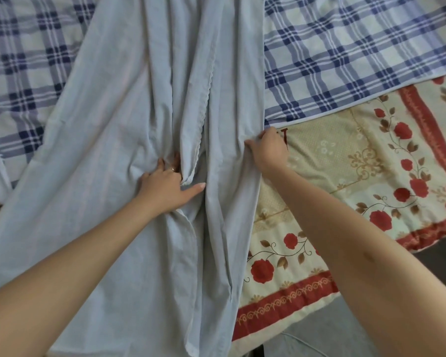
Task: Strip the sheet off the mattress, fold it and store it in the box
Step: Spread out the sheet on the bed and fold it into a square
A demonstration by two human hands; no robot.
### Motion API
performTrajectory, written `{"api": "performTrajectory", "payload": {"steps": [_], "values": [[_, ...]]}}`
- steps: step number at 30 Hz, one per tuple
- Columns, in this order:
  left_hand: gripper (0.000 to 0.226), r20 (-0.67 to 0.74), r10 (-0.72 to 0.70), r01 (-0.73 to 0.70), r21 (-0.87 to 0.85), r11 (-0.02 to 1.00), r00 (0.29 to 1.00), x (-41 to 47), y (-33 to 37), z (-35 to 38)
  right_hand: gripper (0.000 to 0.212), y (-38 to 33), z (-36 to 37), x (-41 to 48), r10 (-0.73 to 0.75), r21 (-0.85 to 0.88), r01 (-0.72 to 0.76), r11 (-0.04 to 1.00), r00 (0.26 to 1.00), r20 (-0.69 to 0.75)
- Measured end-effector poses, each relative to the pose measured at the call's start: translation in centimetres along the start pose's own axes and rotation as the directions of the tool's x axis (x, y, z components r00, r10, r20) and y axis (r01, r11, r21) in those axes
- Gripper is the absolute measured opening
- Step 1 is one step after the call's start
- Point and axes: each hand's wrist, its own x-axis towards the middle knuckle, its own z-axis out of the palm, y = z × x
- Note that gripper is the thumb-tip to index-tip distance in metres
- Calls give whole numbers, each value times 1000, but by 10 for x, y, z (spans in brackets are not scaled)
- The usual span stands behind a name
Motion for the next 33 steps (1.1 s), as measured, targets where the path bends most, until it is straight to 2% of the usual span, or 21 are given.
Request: {"api": "performTrajectory", "payload": {"steps": [3, 5, 8, 11, 13, 14, 15, 16, 17, 18, 19, 21, 23, 24, 26, 27, 29, 30, 31, 32, 33], "values": [[83, 10, -4, 4, 30, 1000, 1000, 0, 1, -2, 38, -5, -3, 8, 51, 177, -52, 983, 999, 12], [82, 10, 1, -1, 40, 999, 1000, 1, 0, 3, 17, 4, -9, 13, 13, 177, -7, 984, 999, -32], [83, 27, 12, -14, 53, 998, 1000, 4, -2, 10, 19, 29, -16, 15, 53, 155, -41, 987, 996, -78], [81, 38, 10, -12, 45, 999, 999, 6, 1, 11, 21, 25, -9, 14, 139, 25, -137, 990, 977, -164], [80, 38, 8, -10, 43, 999, 999, 8, 3, 10, 49, 3, 2, 9, -111, -203, 54, 978, 953, -280], [79, 39, 6, -8, 39, 999, 999, 8, 3, 10, 61, -9, 9, 6, -333, -300, 257, 919, 912, -239], [79, 42, 4, -6, 35, 999, 999, 9, 2, 10, 64, -16, 16, 5, -545, -381, 479, 791, 834, -83], [79, 48, 5, -6, 30, 1000, 999, 9, 1, 11, 61, -15, 24, 5, -678, -417, 652, 633, 727, 107], [79, 58, 8, -10, 32, 999, 998, 10, 0, 9, 57, -7, 29, 11, -711, -420, 733, 536, 659, 244], [79, 72, 11, -14, 36, 999, 997, 9, 0, 9, 56, 7, 28, 17, -673, -418, 721, 552, 682, 287], [79, 81, 14, -18, 39, 999, 997, 9, -1, 8, 57, 23, 23, 24, -591, -431, 631, 645, 770, 242], [78, 90, 14, -17, 27, 999, 996, 10, 0, 5, 63, 52, 5, 37, -342, -474, 335, 815, 937, 75], [76, 101, 7, -8, 11, 1000, 995, 9, 1, 3, 66, 54, -10, 38, -137, -471, 140, 871, 990, 41], [74, 99, 7, -8, 4, 1000, 995, 9, 0, 3, 66, 45, -11, 33, -112, -474, 111, 874, 993, 25], [73, 97, 8, -7, -5, 1000, 995, 8, 1, 5, 64, 23, -6, 10, -209, -501, 167, 849, 978, -27], [72, 96, 4, -4, -7, 1000, 995, 8, 2, 5, 63, 16, 1, -5, -335, -512, 280, 812, 942, -16], [68, 97, 5, -2, -34, 999, 995, 10, 0, 4, 59, 25, 15, -42, -582, -472, 582, 662, 796, 166], [66, 98, 13, -7, -66, 998, 995, 10, -2, 5, 59, 43, 21, -63, -635, -447, 689, 571, 715, 291], [64, 72, 28, -20, -120, 993, 997, 11, -5, 6, 59, 64, 23, -76, -638, -445, 743, 500, 664, 391], [60, 17, 40, -36, -200, 979, 999, 8, -7, 9, 60, 88, 20, -84, -602, -453, 748, 484, 661, 448], [53, -59, 31, -46, -279, 959, 998, 1, -7, 12, 59, 111, 19, -91, -559, -481, 707, 519, 706, 434]]}}
